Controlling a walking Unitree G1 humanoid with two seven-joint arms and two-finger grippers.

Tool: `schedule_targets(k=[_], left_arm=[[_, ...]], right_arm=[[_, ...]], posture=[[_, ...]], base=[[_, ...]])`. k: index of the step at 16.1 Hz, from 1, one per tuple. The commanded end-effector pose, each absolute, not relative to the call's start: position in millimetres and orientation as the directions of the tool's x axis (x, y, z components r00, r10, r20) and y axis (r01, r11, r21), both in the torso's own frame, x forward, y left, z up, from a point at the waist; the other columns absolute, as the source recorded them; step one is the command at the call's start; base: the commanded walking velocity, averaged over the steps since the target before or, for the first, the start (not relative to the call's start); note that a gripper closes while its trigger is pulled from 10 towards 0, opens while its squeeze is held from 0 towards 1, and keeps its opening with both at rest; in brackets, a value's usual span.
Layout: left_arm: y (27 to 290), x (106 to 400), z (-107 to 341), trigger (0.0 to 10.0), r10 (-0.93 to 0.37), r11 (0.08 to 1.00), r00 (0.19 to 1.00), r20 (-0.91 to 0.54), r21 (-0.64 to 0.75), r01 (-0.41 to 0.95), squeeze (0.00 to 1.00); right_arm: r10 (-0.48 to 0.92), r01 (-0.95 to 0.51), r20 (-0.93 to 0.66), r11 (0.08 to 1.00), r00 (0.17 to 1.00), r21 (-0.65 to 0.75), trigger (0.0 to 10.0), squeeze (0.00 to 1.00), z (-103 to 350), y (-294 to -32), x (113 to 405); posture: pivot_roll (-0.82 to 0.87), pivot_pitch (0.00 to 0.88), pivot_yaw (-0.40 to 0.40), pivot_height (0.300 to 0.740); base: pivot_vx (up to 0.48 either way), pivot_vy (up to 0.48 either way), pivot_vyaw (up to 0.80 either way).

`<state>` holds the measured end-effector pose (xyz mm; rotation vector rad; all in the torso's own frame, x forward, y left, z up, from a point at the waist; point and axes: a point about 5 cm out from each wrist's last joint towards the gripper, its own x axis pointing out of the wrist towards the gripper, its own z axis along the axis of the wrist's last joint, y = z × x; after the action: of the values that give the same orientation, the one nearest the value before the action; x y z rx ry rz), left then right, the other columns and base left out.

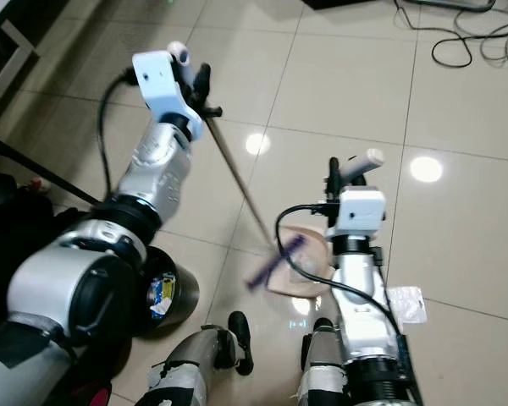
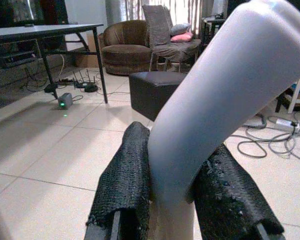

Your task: Sweep floor

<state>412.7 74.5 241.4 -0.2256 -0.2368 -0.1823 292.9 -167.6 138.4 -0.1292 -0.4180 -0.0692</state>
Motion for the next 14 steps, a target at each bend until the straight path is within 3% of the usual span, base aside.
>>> schedule_targets(k=[1, 7, 9, 14], left_arm=[[82, 416, 249, 10.0, -0.162, 0.955, 0.958, 0.239, -0.205, 0.212, 0.00], [113, 424, 270, 10.0, -0.155, 0.987, 0.965, 0.213, 0.000, 0.159, 0.00], [124, 420, 255, 10.0, -0.248, 0.965, 0.944, 0.219, -0.030, 0.261, 0.00], [133, 410, 220, 10.0, -0.263, 0.961, 0.946, 0.189, -0.032, 0.274, 0.00]], right_arm=[[-0.033, 0.083, 0.425, 0.992, 0.905, -0.099, 10.0, 0.00, 146, -169, 289], [-0.063, 0.109, 0.431, 0.991, 0.900, -0.083, 10.0, 0.00, 162, -188, 288], [-0.099, 0.139, 0.434, 0.988, 0.895, -0.060, 10.0, 0.00, 166, -195, 282], [-0.209, 0.231, 0.423, 0.973, 0.882, -0.002, 10.0, 0.00, 174, -214, 264]], posture=[[-0.10, 0.158, 0.178, 0.740], [-0.10, 0.078, 0.142, 0.740], [-0.10, 0.059, 0.136, 0.740], [-0.11, 0.032, 0.140, 0.740]], base=[[0.000, 0.000, 0.00], [0.000, 0.000, 0.00], [0.000, 0.000, 0.00], [0.000, 0.000, 0.00]])
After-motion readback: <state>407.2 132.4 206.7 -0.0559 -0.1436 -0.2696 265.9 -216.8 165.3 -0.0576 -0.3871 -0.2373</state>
